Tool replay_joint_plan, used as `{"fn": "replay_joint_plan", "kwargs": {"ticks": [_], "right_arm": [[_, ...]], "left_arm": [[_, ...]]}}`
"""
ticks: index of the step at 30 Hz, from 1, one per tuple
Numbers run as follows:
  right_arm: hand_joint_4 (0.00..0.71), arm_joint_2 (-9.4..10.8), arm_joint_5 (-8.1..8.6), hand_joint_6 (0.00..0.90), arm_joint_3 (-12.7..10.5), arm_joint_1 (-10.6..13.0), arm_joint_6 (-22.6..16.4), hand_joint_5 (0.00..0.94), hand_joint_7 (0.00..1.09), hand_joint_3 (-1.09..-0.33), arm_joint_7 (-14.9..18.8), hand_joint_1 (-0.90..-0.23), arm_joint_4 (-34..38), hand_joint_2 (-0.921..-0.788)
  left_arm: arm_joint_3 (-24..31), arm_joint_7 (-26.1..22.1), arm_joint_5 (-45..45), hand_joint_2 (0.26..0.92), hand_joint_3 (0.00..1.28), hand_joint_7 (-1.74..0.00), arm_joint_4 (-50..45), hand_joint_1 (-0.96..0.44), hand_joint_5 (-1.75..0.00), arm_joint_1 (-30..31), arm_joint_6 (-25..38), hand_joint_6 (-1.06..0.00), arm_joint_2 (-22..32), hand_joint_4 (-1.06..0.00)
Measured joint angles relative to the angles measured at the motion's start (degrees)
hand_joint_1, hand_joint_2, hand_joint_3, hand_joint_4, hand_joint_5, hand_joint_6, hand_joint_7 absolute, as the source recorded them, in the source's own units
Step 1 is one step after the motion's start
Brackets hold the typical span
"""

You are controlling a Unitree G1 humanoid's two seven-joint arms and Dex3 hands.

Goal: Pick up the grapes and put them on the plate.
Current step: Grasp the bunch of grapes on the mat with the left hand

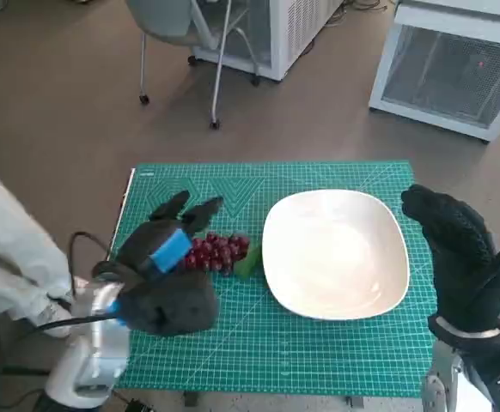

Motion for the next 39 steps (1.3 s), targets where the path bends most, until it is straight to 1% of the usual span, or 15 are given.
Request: {"fn": "replay_joint_plan", "kwargs": {"ticks": [8, 22, 29, 32, 39], "right_arm": [[0.652, 0.0, 0.03, 0.312, -0.1, 0.0, 0.0, 0.0, 0.69, -0.537, 0.0, -0.475, 0.0, -0.921], [0.65, 0.0, 0.04, 0.31, -0.3, 0.0, -0.5, 0.0, 0.69, -0.54, 0.0, -0.478, 0.4, -0.921], [0.651, 0.0, 0.05, 0.31, -0.4, 0.0, -0.6, 0.0, 0.69, -0.541, 0.0, -0.477, 0.7, -0.921], [0.652, -0.1, 0.05, 0.31, -0.4, -0.1, -0.6, 0.001, 0.69, -0.543, 0.0, -0.474, 0.8, -0.921], [0.653, -0.1, 0.04, 0.31, -0.4, -0.3, -1.0, 0.001, 0.69, -0.545, 0.0, -0.472, 0.8, -0.921]], "left_arm": [[-2.2, -1.3, 1.4, 0.725, 0.0, -0.01, 1.8, -0.13, -0.01, -1.8, 1.6, -0.3, -0.1, -0.11], [-4.2, -1.1, 2.0, 0.731, 0.0, 0.0, 8.2, -0.17, 0.0, -4.2, 1.7, -0.3, -0.6, -0.12], [-4.5, -0.9, 2.0, 0.732, 0.0, 0.0, 9.5, -0.17, 0.0, -4.7, 1.6, -0.3, -0.8, -0.13], [-5.5, 0.0, 2.2, 0.736, 0.0, 0.0, 13.8, -0.16, 0.0, -6.9, 1.3, -0.3, -1.5, -0.13], [-8.5, 1.4, 2.3, 0.753, 0.01, 0.0, 30.6, -0.15, -0.01, -13.5, 1.4, -0.29, -5.0, -0.15]]}}
